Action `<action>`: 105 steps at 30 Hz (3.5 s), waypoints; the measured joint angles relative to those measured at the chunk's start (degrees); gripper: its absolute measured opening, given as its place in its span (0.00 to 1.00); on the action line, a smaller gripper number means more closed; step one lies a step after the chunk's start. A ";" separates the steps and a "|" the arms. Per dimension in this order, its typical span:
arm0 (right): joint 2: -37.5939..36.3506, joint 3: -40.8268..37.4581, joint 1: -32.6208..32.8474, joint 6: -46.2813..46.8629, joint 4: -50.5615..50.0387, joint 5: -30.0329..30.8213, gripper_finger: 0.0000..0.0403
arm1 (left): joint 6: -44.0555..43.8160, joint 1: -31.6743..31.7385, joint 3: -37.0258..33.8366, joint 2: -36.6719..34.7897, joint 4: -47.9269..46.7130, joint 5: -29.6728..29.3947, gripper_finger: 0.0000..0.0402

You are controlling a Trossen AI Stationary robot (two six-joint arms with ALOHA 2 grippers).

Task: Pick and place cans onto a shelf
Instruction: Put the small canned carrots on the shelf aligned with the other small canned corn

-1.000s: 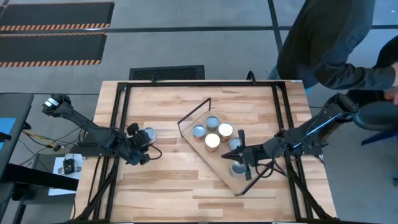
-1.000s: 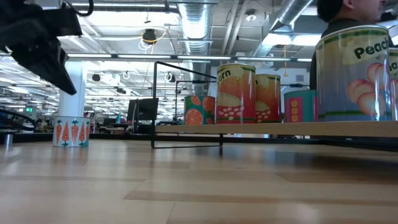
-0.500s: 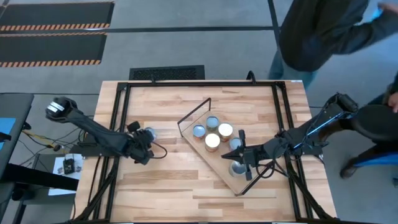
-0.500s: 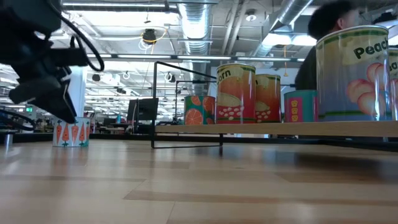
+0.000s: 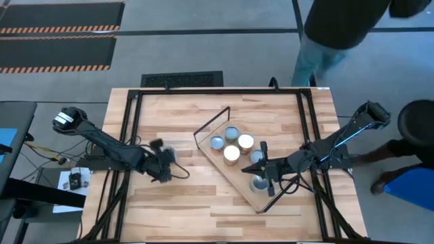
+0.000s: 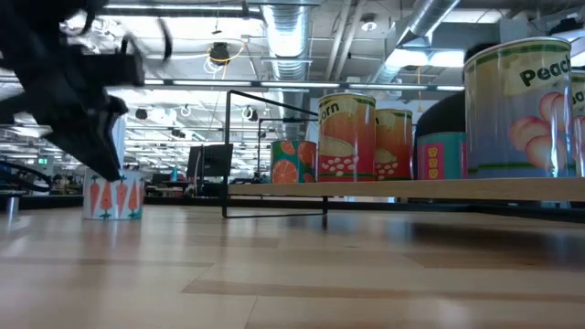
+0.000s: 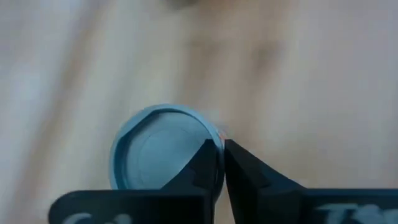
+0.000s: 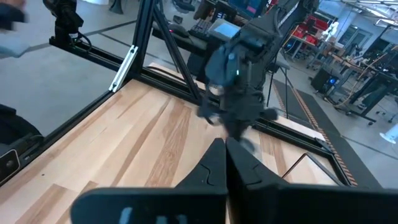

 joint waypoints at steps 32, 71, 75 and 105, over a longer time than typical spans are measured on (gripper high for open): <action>0.02 0.00 0.00 2.12 -1.08 -0.02 0.01 | 25.99 -1.84 37.20 38.32 18.91 10.75 0.04; 22.88 18.16 -0.57 5.94 -9.67 -2.45 0.05 | 27.42 -4.03 -11.64 5.73 77.01 8.94 0.00; 29.59 25.31 -0.63 11.24 -18.16 -3.69 0.13 | 27.72 -4.03 -15.84 1.90 79.67 7.35 0.00; 55.49 52.89 -5.53 18.10 -51.51 -13.65 0.25 | 26.06 -3.88 -21.12 -2.68 79.69 3.56 0.00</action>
